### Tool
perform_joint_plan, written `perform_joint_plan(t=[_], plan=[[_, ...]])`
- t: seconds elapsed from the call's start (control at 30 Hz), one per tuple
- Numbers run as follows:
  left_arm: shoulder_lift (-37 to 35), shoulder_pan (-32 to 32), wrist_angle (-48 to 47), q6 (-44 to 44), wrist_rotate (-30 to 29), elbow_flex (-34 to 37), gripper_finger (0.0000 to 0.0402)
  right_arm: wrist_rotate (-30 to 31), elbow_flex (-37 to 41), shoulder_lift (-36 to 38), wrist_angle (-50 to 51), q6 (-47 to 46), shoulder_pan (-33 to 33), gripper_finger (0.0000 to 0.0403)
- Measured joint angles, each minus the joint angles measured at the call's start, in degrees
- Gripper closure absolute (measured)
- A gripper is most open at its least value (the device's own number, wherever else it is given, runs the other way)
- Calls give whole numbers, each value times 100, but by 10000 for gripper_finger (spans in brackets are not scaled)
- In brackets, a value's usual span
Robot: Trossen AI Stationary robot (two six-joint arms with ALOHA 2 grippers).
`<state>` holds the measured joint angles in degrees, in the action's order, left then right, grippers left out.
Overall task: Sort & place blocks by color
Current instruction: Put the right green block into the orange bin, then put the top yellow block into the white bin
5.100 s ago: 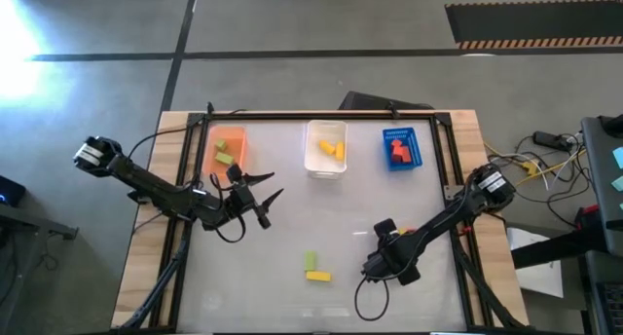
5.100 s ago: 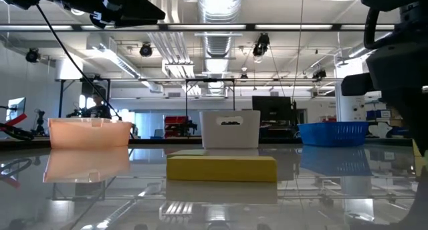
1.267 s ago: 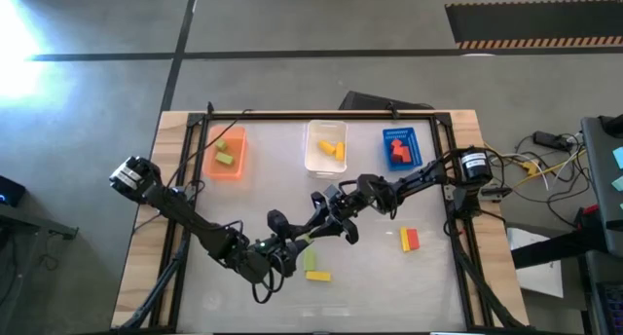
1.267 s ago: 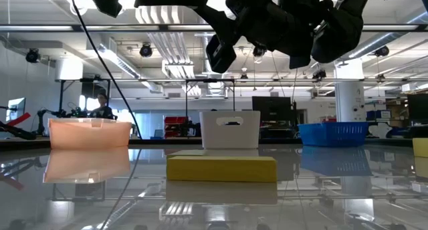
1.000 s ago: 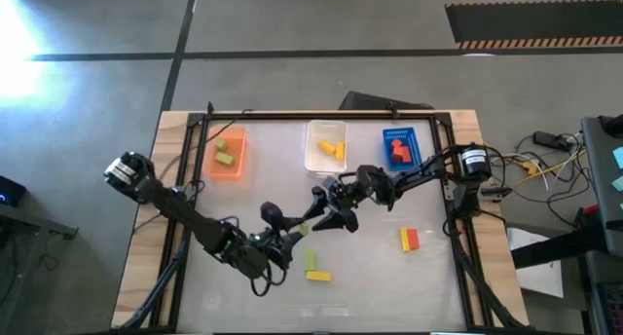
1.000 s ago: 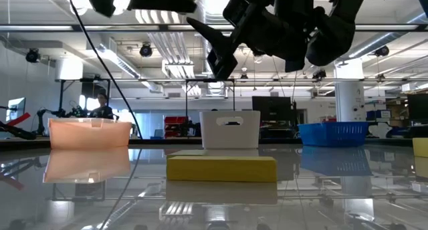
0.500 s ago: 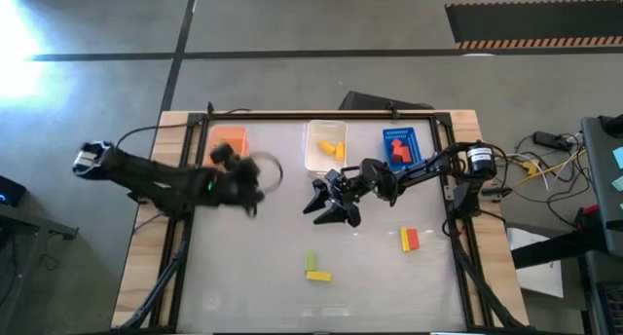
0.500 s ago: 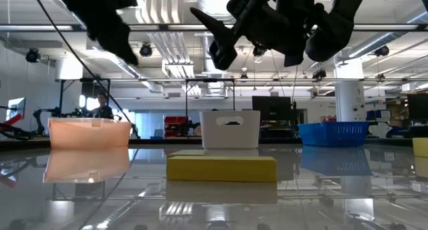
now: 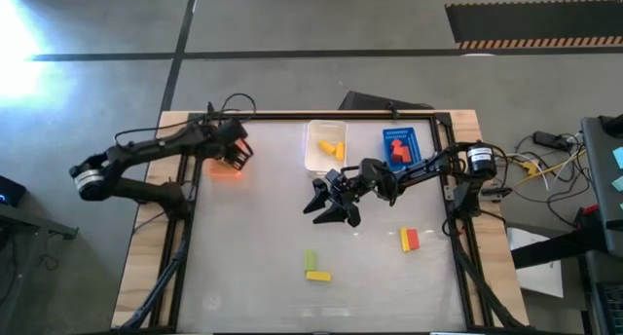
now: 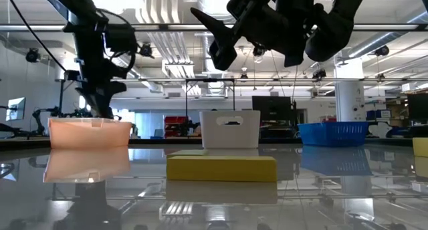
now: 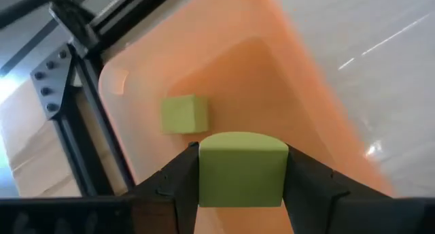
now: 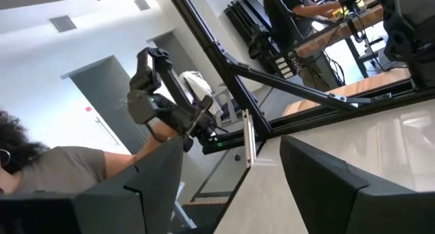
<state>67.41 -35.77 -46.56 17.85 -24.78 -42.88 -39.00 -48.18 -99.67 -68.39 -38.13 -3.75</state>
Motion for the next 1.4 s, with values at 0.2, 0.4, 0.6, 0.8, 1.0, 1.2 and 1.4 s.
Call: perform_joint_plan(t=[0.2, 0.4, 0.6, 0.8, 1.0, 1.2, 1.4], plan=[[120, -153, 141, -191, 24, 121, 207, 2, 0, -1, 111, 68, 0, 168], [128, -111, 263, -171, 20, 121, 191, 5, 0, -1, 171, 70, 0, 168], [-67, 412, 361, 95, 18, 31, 189, 95, 0, 233, 208, 92, -112, 168], [-453, 1634, 1002, 239, 12, 29, 188, 197, -15, 924, 1152, 522, -498, 177], [-763, 3093, 2093, 353, -188, 104, 187, 1175, -316, 1797, 4736, 1647, -264, 233], [-692, 3969, 2851, 429, -712, 125, 187, 3013, -738, 2303, 8430, 1916, 388, 294], [-659, 4230, 3053, 382, -719, 127, 187, 3628, -807, 2590, 10338, 608, 907, 337]])
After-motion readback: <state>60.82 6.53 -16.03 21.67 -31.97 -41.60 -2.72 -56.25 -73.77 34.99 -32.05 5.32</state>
